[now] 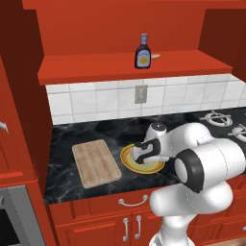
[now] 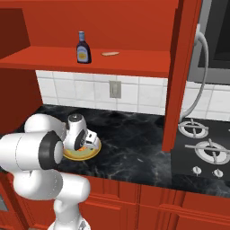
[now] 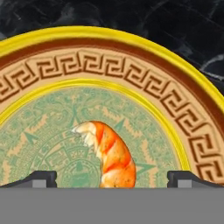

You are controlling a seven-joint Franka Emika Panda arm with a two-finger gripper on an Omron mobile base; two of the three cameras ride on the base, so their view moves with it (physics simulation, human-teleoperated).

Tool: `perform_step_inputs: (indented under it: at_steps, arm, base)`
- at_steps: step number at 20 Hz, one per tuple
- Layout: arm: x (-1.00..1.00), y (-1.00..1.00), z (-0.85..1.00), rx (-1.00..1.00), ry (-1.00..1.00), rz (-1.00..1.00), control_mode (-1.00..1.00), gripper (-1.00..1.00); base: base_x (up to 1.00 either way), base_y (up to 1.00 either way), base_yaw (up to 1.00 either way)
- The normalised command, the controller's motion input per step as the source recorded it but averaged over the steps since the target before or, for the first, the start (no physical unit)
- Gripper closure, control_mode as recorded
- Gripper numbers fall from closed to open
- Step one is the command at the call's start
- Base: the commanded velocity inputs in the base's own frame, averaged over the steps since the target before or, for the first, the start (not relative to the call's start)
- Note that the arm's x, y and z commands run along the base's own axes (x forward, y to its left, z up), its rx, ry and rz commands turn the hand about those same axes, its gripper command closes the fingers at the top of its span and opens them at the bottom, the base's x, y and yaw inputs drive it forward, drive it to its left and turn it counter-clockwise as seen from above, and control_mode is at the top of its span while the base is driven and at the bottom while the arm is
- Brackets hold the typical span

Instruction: Pick the shrimp from the plate and place it on the cutting board. Then pick the condiment bottle from the cabinet and place it next to the cutting board.

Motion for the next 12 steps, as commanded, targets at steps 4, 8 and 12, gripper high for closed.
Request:
perform_step_inputs:
  at_steps: [4, 8, 12]
  arm:
    - [0.06, 0.00, -0.09, 0.00, 0.00, -0.01, -1.00, -1.00]
    - [0.03, 0.00, -0.08, 0.00, 0.00, -0.01, -1.00, -1.00]
    - [0.00, 0.02, -0.05, 0.00, 0.00, 0.00, -1.00, 1.00]
  base:
    - [0.00, 0.00, 0.00]
    - [0.00, 0.00, 0.00]
    - [0.00, 0.00, 0.00]
